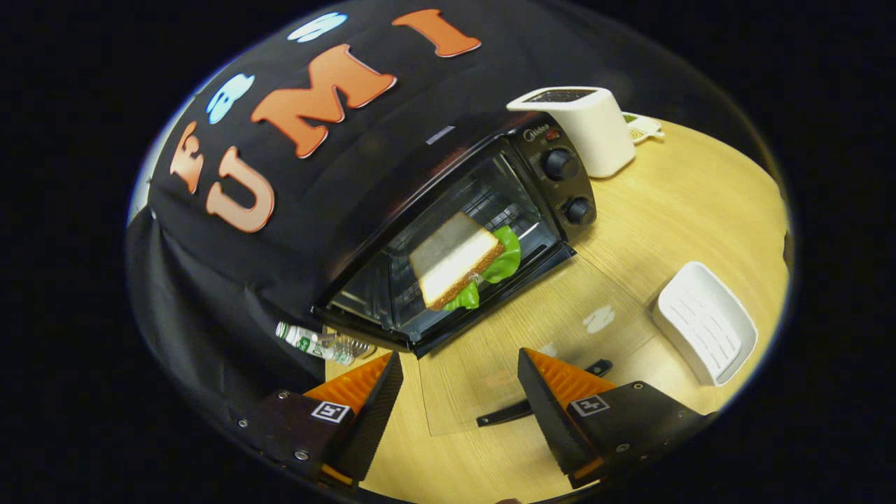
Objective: Open the toaster oven, put the food inside, and close the toaster oven door.
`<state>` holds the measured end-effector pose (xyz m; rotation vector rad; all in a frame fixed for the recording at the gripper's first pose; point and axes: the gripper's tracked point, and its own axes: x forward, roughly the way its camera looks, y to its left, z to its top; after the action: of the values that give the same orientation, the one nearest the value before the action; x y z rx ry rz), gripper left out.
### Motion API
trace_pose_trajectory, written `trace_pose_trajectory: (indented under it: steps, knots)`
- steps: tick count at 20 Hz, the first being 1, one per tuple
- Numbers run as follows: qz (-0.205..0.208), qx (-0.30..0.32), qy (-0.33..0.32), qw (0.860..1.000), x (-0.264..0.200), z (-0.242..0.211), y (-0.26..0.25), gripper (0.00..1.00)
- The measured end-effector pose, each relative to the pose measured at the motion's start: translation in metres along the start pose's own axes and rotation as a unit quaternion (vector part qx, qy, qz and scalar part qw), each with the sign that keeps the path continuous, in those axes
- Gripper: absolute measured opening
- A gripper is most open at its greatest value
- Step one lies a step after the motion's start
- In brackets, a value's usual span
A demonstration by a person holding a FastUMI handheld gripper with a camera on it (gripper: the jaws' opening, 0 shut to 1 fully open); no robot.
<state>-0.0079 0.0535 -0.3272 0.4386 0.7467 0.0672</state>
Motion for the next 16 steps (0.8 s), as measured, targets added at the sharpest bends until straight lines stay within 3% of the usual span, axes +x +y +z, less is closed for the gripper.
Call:
trace_pose_trajectory:
  steps: [5,10,13,16]
  knots:
    - [-0.043,-0.141,0.025,0.989,-0.033,-0.023,-0.030,0.98]
    - [-0.071,-0.246,0.074,0.964,-0.040,-0.059,-0.050,0.99]
    - [-0.091,-0.278,0.095,0.952,-0.032,-0.075,-0.060,0.99]
    - [-0.114,-0.277,0.105,0.948,-0.010,-0.084,-0.072,0.99]
